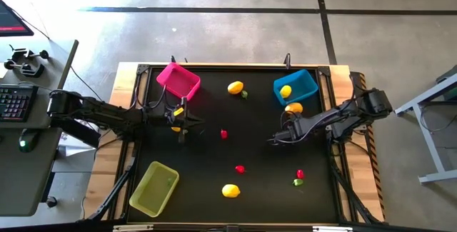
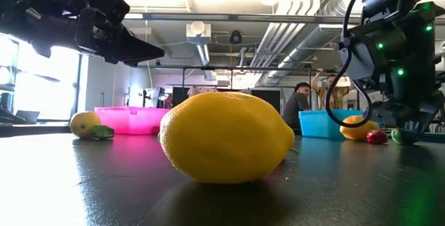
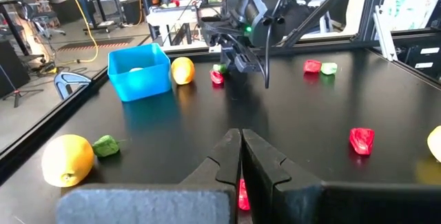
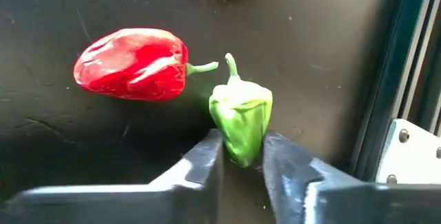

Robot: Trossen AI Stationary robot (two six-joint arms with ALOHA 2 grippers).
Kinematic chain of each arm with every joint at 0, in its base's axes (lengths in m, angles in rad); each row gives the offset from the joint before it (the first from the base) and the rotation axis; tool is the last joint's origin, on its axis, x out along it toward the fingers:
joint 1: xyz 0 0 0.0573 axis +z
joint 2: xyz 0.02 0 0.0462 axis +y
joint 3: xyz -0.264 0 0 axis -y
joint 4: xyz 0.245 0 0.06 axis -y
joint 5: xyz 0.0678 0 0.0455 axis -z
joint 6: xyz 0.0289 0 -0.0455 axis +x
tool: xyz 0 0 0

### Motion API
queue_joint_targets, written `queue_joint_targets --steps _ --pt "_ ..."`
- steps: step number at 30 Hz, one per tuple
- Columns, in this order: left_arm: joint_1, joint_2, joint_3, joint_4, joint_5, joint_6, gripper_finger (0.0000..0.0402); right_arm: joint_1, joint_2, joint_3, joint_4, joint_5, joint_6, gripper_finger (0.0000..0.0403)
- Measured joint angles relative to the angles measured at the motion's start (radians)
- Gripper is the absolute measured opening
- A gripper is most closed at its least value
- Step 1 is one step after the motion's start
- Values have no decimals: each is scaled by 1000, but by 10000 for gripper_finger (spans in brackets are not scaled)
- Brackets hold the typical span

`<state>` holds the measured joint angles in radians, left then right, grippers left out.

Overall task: Sort produce into baskets
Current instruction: Put the green bell pepper into the yellow bin

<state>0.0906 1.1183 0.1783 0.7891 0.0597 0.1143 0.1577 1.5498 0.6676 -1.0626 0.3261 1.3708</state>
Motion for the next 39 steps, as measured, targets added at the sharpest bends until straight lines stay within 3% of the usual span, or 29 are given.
queue_joint_targets --steps 5,12,17,21,29,34,39 --pt "0 0 0 0 0 -2 0 0 1 -3 -9 14 -17 11" --pt "0 0 0 0 0 -5 0 45 -4 76 -125 -68 -52 13" --pt "0 0 0 -1 0 -5 0 108 -46 169 -141 -43 -80 5" --pt "0 0 0 -7 2 -14 0 137 -65 194 45 48 -209 3" --pt "0 0 1 -7 21 -46 0 108 -64 143 708 147 -674 2" --pt "-10 5 26 -9 35 -61 0 83 -32 141 976 134 -914 1" --pt "-53 52 67 -8 66 -35 1 68 21 141 1137 114 -1060 1"
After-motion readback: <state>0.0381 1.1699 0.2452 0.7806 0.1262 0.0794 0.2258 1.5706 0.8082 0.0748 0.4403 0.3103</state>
